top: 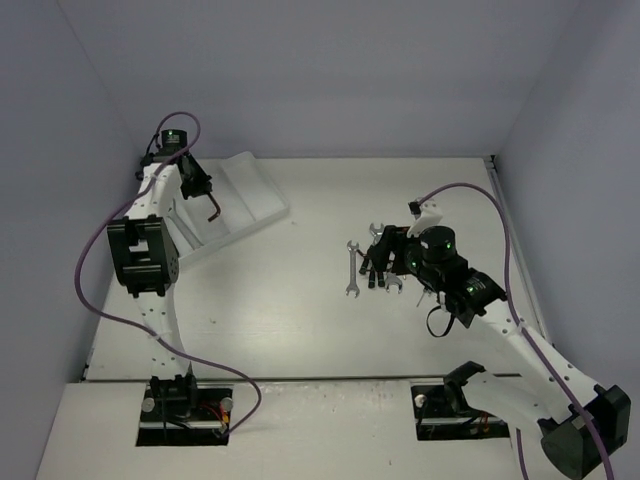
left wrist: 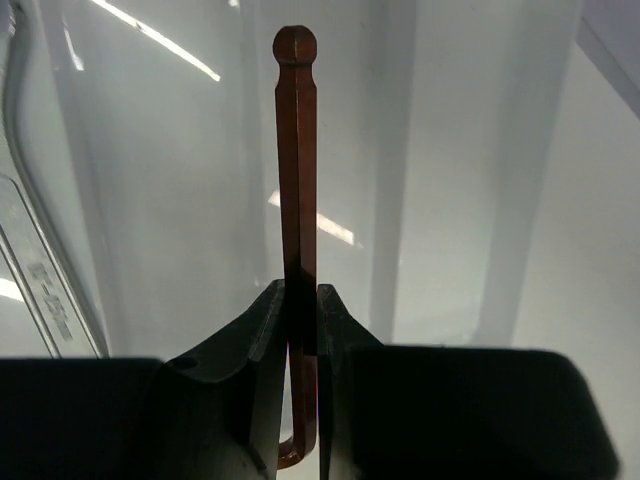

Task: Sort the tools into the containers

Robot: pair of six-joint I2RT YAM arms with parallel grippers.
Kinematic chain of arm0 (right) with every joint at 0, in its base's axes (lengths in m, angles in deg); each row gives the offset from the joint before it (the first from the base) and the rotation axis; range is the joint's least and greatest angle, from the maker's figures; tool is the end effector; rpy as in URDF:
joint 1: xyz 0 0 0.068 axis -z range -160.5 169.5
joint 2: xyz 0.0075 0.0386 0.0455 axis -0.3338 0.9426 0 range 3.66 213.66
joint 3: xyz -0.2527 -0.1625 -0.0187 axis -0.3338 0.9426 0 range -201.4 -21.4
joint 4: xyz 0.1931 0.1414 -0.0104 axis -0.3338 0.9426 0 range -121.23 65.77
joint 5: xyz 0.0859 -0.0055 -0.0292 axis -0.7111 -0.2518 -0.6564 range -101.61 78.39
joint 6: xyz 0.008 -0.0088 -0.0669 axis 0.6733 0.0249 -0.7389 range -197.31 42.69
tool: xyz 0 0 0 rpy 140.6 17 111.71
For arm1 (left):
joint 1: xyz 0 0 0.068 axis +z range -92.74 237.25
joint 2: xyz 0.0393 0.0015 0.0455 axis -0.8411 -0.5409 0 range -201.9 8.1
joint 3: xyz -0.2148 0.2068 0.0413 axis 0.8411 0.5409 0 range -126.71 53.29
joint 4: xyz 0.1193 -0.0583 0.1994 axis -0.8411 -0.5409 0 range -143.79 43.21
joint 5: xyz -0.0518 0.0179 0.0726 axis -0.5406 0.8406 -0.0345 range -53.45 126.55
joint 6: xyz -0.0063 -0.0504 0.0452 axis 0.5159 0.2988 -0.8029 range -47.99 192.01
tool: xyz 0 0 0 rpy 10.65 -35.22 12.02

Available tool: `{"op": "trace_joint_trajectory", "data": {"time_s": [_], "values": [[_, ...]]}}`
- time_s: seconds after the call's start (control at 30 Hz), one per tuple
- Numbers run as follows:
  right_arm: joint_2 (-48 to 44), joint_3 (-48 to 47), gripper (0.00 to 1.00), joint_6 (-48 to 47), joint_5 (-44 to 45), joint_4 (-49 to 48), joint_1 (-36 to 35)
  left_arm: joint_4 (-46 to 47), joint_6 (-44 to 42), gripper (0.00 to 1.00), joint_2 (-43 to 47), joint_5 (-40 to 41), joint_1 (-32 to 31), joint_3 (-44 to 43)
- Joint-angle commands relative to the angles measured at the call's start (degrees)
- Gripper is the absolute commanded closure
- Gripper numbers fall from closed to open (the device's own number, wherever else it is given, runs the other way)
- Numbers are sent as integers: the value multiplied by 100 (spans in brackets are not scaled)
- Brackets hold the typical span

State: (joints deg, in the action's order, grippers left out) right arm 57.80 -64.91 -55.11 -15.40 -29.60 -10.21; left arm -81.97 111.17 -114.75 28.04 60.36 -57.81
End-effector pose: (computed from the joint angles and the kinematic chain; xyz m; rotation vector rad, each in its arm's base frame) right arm 0.1741 0.1036 0.3419 -0.1694 1.8327 0.7036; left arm 0.4952 0.0187 0.2798 -0.8095 2.2924 -0.4687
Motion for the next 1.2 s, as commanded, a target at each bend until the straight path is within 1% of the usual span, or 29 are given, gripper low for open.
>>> {"op": "trace_joint_trajectory", "data": {"time_s": [0.0, 0.1, 0.17, 0.23, 0.3, 0.37, 0.43, 0.53, 0.6, 0.7, 0.73, 0.77, 0.8, 0.87, 0.93, 0.97, 1.0, 1.03, 1.1, 1.17], "values": [[-256, -66, 36, -44, 331, 137, -8, -586, -514, 100, -244, 170, 217, -777], [-338, -17, 36, -2, 353, 257, -2, -678, -567, 100, -491, 254, 332, -899], [-378, 9, 36, 5, 527, 304, -8, -704, -630, 100, -652, 247, 384, -970], [-369, 26, 36, 13, 556, 322, -8, -798, -824, 100, -769, 332, 393, -1090], [-308, 9, 36, 13, 625, 365, -17, -841, -1005, 95, -915, 332, 384, -1194], [-189, -43, 35, 16, 740, 417, -8, -842, -1098, 80, -879, 311, 381, -1200], [-28, -106, 36, 28, 873, 474, -8, -836, -1177, 69, -780, 318, 375, -1177], [279, -197, 36, 89, 1072, 534, -7, -832, -1289, 55, -519, 343, 344, -1119], [475, -242, 36, 165, 1170, 565, 0, -825, -1417, 48, -277, 365, 292, -1059], [705, -290, 37, 412, 1350, 603, 50, -833, -1694, 46, 129, 232, 114, -964], [749, -290, 38, 485, 1424, 621, 136, -832, -1989, 46, 388, 172, 3, -927], [799, -281, 39, 609, 1423, 637, 220, -824, -2182, 46, 513, 119, -238, -835], [802, -271, 39, 616, 1384, 639, 229, -824, -2371, 46, 647, 56, -257, -828], [913, -225, 43, 845, 1144, 690, 620, -824, -2951, 46, 1022, -121, -966, -567], [917, -133, 44, 1016, 981, 732, 953, -824, -3411, 46, 1228, -211, -1537, -361], [874, -95, 44, 1109, 917, 751, 1139, -830, -3763, 46, 1311, -201, -1950, -237], [801, -28, 44, 1183, 871, 779, 1356, -823, -4135, 46, 1374, -172, -2493, -78], [728, 36, 44, 1231, 840, 809, 1523, -825, -4443, 46, 1404, -128, -2956, 45], [619, 98, 44, 1290, 759, 868, 1718, -833, -5121, 48, 1360, -100, -3577, 156], [441, 149, 44, 1296, 591, 945, 1881, -885, -5391, 49, 1212, -229, -4060, 141]]}}
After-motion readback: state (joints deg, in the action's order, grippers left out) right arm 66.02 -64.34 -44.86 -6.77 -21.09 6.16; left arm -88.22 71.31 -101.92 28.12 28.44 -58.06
